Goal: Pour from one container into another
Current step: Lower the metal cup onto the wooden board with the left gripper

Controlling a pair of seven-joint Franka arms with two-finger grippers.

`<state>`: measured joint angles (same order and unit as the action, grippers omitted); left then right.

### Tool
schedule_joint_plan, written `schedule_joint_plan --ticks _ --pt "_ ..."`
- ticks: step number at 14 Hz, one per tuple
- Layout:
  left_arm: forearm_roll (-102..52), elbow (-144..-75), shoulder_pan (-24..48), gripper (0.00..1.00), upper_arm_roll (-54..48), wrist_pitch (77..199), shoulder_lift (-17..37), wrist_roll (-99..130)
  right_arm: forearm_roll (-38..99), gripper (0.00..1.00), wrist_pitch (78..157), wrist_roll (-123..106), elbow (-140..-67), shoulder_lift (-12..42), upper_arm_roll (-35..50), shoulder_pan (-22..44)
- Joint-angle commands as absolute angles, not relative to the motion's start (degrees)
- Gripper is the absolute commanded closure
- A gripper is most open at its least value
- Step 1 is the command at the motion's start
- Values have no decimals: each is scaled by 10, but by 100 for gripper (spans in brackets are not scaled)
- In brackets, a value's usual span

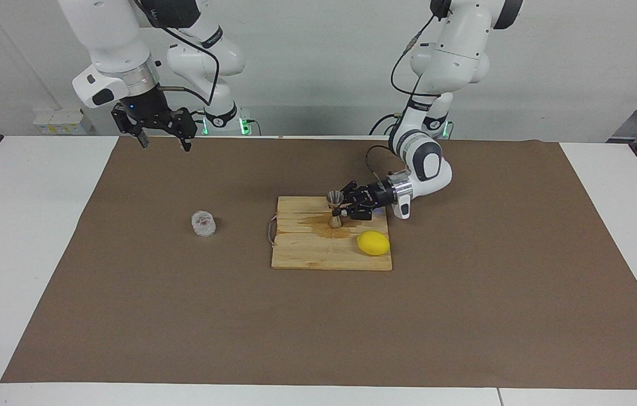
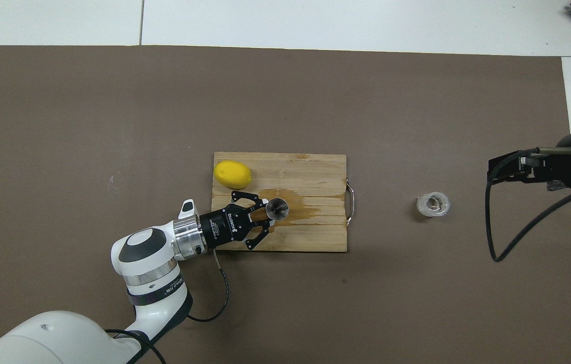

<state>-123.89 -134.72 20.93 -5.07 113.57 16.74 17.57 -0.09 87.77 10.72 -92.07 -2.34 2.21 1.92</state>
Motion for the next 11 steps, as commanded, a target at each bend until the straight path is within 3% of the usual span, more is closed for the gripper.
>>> schedule_joint_plan --ticks 1,8,11 --pt "-1257 -1354 222 75 -43 1137 164 159 13 0 878 104 -934 -35 20 16" --pt "-1256 -1354 222 66 -43 1138 168 159 12 0 878 104 -934 -35 20 16" --pt "-1256 -1354 222 50 -43 1142 167 158 12 0 878 104 -934 -35 20 16"
